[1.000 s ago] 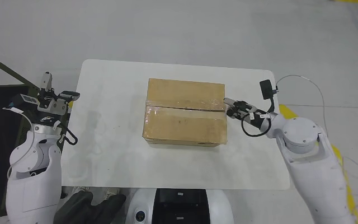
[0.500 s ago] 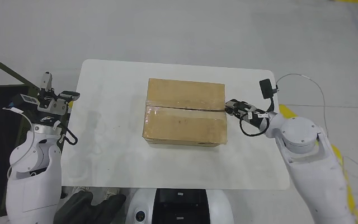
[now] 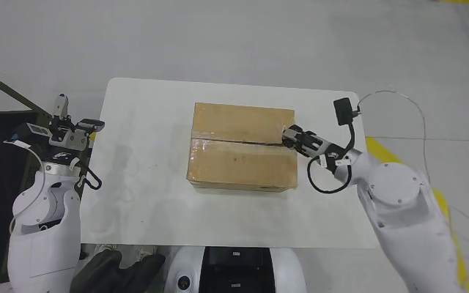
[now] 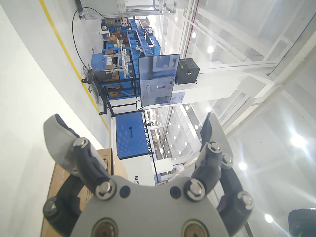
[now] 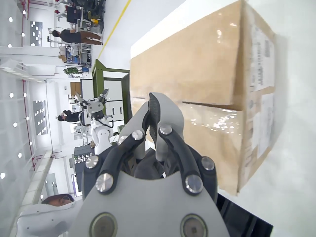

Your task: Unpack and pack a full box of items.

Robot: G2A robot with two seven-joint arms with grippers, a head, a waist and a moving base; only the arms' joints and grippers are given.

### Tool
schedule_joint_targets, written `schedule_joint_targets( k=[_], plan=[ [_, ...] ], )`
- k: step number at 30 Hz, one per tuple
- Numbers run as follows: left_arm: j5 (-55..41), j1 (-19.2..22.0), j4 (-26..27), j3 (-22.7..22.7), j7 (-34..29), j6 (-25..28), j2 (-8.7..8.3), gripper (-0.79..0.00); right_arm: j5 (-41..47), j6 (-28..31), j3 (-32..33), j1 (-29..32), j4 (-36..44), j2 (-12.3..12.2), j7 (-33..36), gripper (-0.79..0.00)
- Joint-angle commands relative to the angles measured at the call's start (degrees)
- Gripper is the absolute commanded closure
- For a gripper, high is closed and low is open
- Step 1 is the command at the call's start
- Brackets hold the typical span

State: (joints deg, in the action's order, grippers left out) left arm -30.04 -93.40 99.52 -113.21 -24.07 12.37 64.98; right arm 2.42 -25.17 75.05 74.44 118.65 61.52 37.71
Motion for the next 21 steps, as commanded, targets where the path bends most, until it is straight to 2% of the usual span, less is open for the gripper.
schedule_joint_targets(
  k=[1,11,21],
  plan=[
    [0.0,0.0,0.0,0.0,0.0,0.0,0.0,-0.785,0.7,0.9,-0.2,0.1,1.2,0.1,-0.1,0.0],
    [0.0,0.0,0.0,0.0,0.0,0.0,0.0,-0.785,2.2,3.4,-4.2,-5.0,2.7,0.7,0.6,0.0],
    [0.0,0.0,0.0,0.0,0.0,0.0,0.0,-0.785,1.5,1.7,-10.5,-13.2,4.8,1.8,1.0,0.0]
  ],
)
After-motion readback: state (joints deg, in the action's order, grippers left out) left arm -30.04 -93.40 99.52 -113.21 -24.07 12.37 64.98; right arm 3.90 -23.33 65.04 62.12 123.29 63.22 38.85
